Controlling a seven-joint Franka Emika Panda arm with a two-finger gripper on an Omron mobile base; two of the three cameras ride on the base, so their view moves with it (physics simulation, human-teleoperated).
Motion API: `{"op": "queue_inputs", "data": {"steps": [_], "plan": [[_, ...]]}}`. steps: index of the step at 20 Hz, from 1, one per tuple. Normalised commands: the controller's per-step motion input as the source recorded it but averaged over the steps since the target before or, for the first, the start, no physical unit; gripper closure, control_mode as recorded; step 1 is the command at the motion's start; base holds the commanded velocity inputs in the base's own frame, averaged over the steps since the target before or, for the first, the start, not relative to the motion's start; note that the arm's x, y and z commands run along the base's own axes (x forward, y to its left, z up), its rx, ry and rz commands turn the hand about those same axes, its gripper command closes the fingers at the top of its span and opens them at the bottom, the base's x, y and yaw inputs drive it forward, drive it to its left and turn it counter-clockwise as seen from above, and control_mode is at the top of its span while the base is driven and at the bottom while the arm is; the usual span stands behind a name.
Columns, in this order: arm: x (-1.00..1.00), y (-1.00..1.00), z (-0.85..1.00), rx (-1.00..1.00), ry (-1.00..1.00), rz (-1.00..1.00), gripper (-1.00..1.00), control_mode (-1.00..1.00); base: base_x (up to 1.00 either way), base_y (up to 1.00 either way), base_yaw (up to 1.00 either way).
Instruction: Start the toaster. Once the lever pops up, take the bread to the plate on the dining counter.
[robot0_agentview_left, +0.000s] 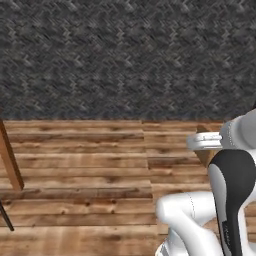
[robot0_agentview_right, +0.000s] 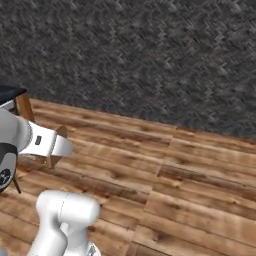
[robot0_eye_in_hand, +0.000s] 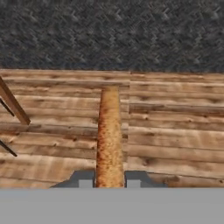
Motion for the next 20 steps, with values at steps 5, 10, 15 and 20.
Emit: {"op": "queue_inputs", "data": {"steps": [5, 10, 15, 20], "plan": [[0.0, 0.0, 0.0, 0.0, 0.0, 0.0, 1.0, 1.0, 1.0, -0.85, 0.25], [0.0, 0.0, 0.0, 0.0, 0.0, 0.0, 1.0, 1.0, 1.0, -0.84, 0.33], [0.0, 0.0, 0.0, 0.0, 0.0, 0.0, 1.0, 1.0, 1.0, -0.63, 0.49], [0.0, 0.0, 0.0, 0.0, 0.0, 0.0, 1.0, 1.0, 1.0, -0.45, 0.59]]}}
